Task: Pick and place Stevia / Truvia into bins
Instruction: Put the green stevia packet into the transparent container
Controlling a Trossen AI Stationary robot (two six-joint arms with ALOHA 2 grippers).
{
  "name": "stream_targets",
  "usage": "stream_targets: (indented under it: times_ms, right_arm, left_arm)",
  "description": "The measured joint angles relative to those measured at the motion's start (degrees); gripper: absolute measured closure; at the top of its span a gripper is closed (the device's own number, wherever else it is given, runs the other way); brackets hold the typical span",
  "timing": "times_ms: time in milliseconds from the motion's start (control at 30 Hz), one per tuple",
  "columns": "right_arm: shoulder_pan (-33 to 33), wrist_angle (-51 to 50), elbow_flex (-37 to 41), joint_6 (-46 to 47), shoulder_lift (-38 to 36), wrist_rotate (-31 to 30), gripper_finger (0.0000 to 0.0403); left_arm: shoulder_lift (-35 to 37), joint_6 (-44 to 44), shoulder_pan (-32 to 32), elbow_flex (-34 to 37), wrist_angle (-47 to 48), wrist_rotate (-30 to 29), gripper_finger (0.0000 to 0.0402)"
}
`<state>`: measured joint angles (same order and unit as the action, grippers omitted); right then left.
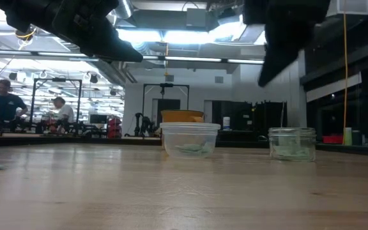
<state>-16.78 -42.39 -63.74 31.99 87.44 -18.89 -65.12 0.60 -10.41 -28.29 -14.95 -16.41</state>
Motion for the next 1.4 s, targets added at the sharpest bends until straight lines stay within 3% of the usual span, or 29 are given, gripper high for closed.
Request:
stream_targets:
  times_ms: [133, 233, 400, 600, 800, 1000, 1133, 1400]
  right_arm:
    - [-3.92, -0.22, -0.51, -2.77, -0.21, -12.44, 0.0275]
    - [-7.22, 1.04, 2.46, 1.23, -0.35, -20.70, 0.0276]
    - [-10.27, 7.59, 7.33, 4.69, -0.28, -22.50, 0.0278]
    - [-10.08, 22.63, 9.84, -8.81, -0.31, -22.60, 0.0311]
    - [-7.06, 40.92, 14.96, -24.82, -0.30, -15.79, 0.0351]
    - [-2.34, 55.28, 20.09, -34.63, -0.28, -2.69, 0.0373]
    - [0.44, 55.97, 20.39, -35.65, -0.28, 2.22, 0.0381]
    - [3.51, 56.43, 20.39, -35.89, -0.26, 2.56, 0.0384]
  left_arm:
    - [0.00, 0.03, 0.00, 0.00, 0.01, 0.00, 0.0398]
    - [0.00, 0.06, 0.00, 0.00, 0.10, 0.01, 0.0397]
    - [0.00, 0.17, 0.00, 0.00, 0.05, -0.01, 0.0396]
    - [0.00, 0.11, 0.00, 0.00, -0.27, -0.01, 0.0398]
    - [0.00, -0.04, -0.09, 0.00, -0.26, 1.60, 0.0398]
    - [0.00, -4.06, -0.07, 0.00, -0.25, 1.25, 0.0397]
    - [0.00, -11.82, -0.07, 0.00, 0.41, 1.09, 0.0379]
    - [0.00, -18.68, -0.52, 0.00, 10.12, 0.98, 0.0300]
